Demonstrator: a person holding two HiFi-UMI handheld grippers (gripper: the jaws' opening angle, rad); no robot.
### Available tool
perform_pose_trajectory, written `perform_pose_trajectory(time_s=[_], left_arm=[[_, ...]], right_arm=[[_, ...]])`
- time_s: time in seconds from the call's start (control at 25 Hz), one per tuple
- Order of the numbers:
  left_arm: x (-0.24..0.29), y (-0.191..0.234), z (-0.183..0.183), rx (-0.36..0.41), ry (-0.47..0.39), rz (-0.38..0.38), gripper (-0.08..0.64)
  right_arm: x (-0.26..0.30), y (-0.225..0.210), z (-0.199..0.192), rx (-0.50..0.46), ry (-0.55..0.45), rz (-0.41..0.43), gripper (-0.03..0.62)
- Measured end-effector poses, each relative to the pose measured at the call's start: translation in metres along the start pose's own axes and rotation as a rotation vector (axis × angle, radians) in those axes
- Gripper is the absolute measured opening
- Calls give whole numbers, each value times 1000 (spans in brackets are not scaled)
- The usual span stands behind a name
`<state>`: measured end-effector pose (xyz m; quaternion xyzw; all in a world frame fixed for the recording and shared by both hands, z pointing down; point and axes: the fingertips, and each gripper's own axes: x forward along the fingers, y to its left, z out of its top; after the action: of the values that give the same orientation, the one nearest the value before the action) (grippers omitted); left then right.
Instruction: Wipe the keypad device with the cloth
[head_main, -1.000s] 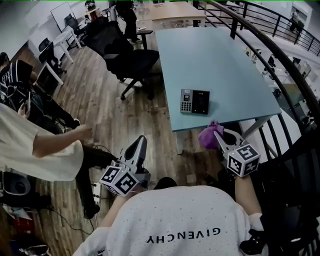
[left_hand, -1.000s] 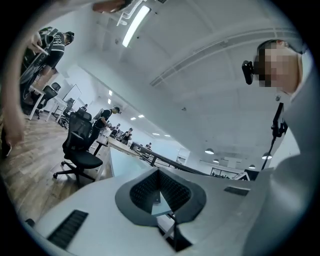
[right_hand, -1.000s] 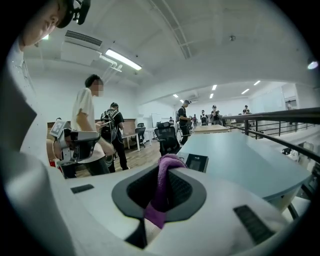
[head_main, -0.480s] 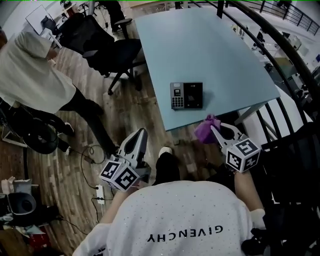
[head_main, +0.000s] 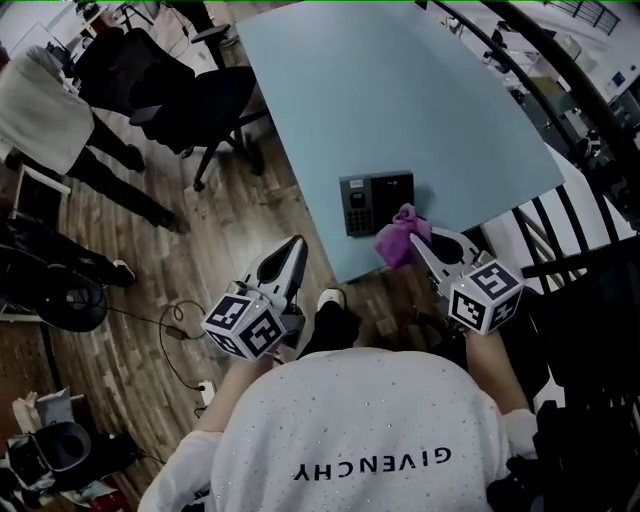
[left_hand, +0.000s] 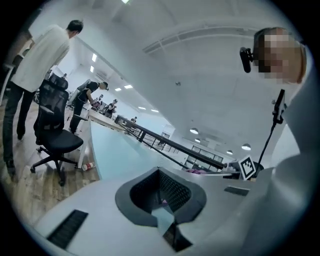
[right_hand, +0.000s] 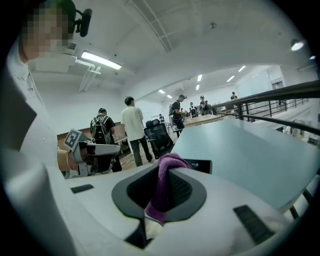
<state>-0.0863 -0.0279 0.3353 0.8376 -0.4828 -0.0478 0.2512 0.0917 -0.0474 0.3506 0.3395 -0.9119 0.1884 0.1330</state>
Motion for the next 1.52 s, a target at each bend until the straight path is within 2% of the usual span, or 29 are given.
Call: perform_pose_trajectory(time_s=[0.12, 0.28, 0.44, 0.52, 0.6, 0.8, 1.16, 1.52], left_arm=[[21, 20, -9, 27, 63, 17, 0], [47, 41, -24, -26, 97, -7, 0], [71, 53, -54, -40, 149, 6, 0], [80, 54, -64, -76, 149, 2, 0], [86, 56, -71, -107, 145, -4, 0], [96, 64, -91, -44, 201, 20, 0], [99, 65, -102, -126, 241, -22, 0], [108, 64, -107, -111, 262, -33, 0]], right_arm=[[27, 8, 6, -9, 17, 30, 25], [68, 10, 5, -32, 26, 79, 25], [97, 7, -1, -8, 5, 136, 25], [108, 3, -5, 8, -1, 150, 25], [119, -1, -4, 12, -3, 148, 25], [147, -10, 5, 10, -33, 128, 25], [154, -10, 10, 22, -70, 143, 25], [130, -41, 11, 64, -109, 53, 25]])
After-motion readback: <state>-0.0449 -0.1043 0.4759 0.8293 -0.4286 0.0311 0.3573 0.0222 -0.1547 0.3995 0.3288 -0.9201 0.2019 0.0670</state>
